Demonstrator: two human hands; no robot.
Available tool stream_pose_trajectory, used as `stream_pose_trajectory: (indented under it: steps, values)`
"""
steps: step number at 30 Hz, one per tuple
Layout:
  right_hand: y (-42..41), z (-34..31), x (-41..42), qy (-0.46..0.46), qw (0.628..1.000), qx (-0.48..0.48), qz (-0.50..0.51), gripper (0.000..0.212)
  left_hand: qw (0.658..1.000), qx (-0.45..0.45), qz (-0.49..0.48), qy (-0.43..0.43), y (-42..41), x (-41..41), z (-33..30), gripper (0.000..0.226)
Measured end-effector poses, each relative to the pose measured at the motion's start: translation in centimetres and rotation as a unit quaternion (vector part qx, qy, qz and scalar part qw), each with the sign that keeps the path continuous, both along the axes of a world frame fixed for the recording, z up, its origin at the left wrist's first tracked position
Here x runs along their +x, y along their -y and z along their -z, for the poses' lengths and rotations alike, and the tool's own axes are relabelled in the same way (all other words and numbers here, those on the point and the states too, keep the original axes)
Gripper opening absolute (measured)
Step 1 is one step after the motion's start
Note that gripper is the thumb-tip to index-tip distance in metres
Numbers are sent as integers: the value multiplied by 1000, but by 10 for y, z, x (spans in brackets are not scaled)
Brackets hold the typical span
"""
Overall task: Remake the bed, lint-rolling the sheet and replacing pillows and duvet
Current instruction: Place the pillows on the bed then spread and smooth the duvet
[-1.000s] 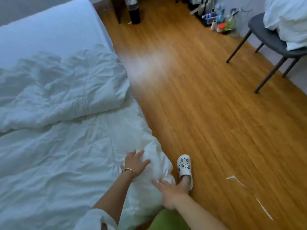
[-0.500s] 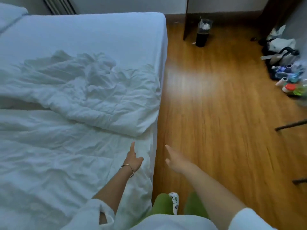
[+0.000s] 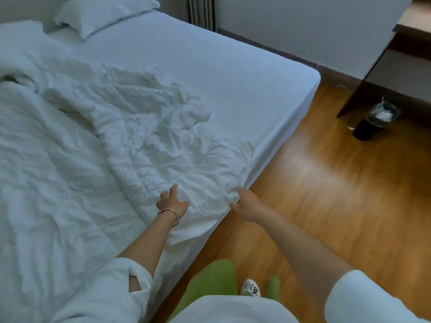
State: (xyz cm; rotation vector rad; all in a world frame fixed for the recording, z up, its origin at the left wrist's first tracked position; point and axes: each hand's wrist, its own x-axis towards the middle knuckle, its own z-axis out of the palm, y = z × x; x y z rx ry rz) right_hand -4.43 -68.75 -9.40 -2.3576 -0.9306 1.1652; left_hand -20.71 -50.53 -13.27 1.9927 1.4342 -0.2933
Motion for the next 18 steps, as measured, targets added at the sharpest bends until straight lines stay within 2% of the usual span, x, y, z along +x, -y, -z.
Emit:
stream_pose_trajectory:
  steps: [7,12,16,18]
  values:
    - [-88,13,104,38,996,-46,-71,76,998,41,-18,49,-33,57,2,61]
    - [-152,50,175,59,996,-58,-27,84,989,87,67,101,-98,147,10,52]
    - [-190,77,207,85,986,-110,-97,110,989,38,118,83,-133,207,17,57]
    - [-209,85,219,66,983,-123,-118,121,988,22,153,32,-146,223,25,70]
